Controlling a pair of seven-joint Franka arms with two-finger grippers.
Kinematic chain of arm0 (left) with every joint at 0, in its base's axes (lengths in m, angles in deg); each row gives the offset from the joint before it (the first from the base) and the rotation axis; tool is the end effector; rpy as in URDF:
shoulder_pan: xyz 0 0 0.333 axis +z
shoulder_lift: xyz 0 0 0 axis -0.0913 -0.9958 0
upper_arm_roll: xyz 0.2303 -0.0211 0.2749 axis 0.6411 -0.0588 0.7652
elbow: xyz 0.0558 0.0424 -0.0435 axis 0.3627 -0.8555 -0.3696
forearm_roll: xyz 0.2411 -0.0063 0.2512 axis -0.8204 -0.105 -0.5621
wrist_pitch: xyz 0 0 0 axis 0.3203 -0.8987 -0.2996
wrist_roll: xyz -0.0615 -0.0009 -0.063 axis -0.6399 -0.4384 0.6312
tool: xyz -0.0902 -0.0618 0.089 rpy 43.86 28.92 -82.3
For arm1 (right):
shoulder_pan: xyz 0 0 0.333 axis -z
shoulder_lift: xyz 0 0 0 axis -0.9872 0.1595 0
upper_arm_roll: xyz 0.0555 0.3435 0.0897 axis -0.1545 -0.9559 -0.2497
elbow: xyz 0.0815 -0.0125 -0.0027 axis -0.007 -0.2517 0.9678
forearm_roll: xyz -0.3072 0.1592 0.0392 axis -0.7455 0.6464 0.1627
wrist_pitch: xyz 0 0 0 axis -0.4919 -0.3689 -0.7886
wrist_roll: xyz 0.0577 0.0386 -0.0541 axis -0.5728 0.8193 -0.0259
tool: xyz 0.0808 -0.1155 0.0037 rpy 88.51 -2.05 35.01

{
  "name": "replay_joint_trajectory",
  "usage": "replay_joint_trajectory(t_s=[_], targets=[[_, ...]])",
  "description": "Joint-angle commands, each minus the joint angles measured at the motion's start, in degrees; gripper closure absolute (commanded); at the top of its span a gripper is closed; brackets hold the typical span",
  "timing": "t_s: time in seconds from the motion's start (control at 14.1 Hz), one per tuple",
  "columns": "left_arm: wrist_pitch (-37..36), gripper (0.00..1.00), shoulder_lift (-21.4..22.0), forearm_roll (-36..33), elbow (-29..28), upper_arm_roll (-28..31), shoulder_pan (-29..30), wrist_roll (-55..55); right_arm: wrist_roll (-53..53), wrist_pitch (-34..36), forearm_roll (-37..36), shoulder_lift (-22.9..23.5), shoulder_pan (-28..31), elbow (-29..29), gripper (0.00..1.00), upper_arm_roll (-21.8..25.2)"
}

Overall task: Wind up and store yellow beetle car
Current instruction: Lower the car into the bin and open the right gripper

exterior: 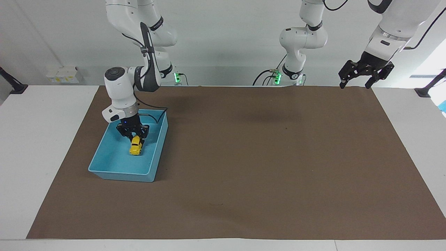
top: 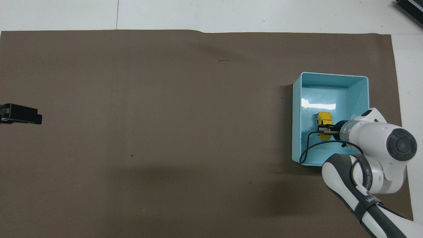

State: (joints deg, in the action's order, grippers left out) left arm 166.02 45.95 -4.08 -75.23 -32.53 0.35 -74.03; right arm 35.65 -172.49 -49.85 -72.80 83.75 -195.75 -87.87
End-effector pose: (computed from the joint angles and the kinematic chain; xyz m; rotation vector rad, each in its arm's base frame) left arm 0.4697 -0.0213 0.6560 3.1147 -0.0694 0.0245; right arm 0.4926 -0.0265 0.3581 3.1029 -0.1635 0.3633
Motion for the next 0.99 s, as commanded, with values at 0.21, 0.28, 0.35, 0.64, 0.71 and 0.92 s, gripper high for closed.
replay_joint_trajectory(t_s=[0.21,0.28,0.35,0.64,0.71,0.92], targets=[[-1.23,0.00,0.10,0.27,0.81,-0.22,0.49,-0.30,1.33,10.46,0.45,-2.04,0.41,6.80,0.00,-0.31],[-1.23,0.00,0.10,0.27,0.81,-0.22,0.49,-0.30,1.33,14.50,0.54,-2.30,0.49,9.26,0.00,-0.31],[-1.23,0.00,0.10,0.27,0.81,-0.22,0.49,-0.30,1.24,17.59,0.62,-2.74,0.50,11.29,0.00,-0.31],[-1.23,0.00,0.10,0.27,0.81,-0.22,0.49,-0.30,-0.16,27.88,0.80,-3.18,0.67,18.76,0.00,-0.31],[-1.23,0.00,0.10,0.27,0.81,-0.22,0.49,-0.39,-1.73,31.04,0.71,-3.18,0.67,21.39,0.00,-0.31],[-1.32,0.00,0.10,0.27,0.81,-0.22,0.49,-0.30,-4.12,41.23,0.27,-3.18,0.67,29.13,0.00,-0.22]])
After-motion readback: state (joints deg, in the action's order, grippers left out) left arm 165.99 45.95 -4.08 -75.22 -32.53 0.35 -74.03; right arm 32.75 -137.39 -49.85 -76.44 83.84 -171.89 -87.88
